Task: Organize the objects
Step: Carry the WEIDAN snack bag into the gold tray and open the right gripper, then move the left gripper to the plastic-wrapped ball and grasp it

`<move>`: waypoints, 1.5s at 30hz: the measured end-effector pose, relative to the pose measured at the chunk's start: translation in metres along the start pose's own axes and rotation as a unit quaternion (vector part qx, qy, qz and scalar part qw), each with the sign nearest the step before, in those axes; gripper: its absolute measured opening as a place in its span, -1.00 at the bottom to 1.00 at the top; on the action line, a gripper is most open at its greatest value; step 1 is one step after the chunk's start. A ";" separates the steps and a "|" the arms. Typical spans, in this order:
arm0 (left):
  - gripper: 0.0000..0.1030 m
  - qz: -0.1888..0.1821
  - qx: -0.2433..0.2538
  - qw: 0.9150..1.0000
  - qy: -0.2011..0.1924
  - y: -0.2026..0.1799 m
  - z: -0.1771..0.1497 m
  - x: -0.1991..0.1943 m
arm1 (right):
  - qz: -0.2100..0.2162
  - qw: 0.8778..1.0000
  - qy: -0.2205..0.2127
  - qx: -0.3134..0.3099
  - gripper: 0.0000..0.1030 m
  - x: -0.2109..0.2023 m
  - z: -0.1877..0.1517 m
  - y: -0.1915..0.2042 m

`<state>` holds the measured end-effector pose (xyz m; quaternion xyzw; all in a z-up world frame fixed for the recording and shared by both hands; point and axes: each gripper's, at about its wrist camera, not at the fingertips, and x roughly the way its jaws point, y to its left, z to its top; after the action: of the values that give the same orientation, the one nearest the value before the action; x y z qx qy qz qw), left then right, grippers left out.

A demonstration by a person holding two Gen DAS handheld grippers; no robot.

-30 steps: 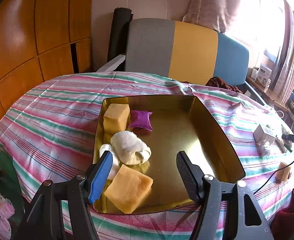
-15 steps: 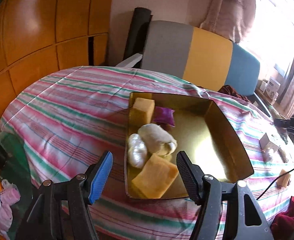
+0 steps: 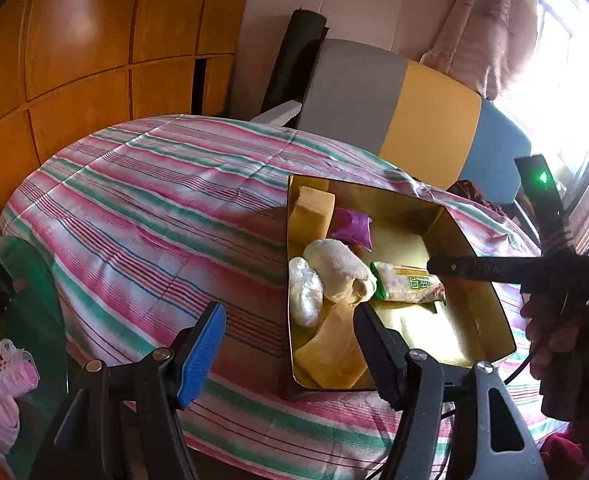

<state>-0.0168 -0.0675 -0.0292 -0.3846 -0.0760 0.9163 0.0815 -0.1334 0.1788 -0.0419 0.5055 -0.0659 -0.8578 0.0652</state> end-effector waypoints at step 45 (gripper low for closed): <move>0.31 -0.130 0.223 0.965 0.051 -0.202 -0.011 0.018 | -0.205 0.899 -0.171 0.347 0.60 -0.241 -0.246 -0.275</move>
<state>-0.0034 0.1341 -0.0087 -0.3899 0.0854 0.8707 0.2875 0.1858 0.4806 -0.0022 0.3441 -0.2644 -0.8480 -0.3044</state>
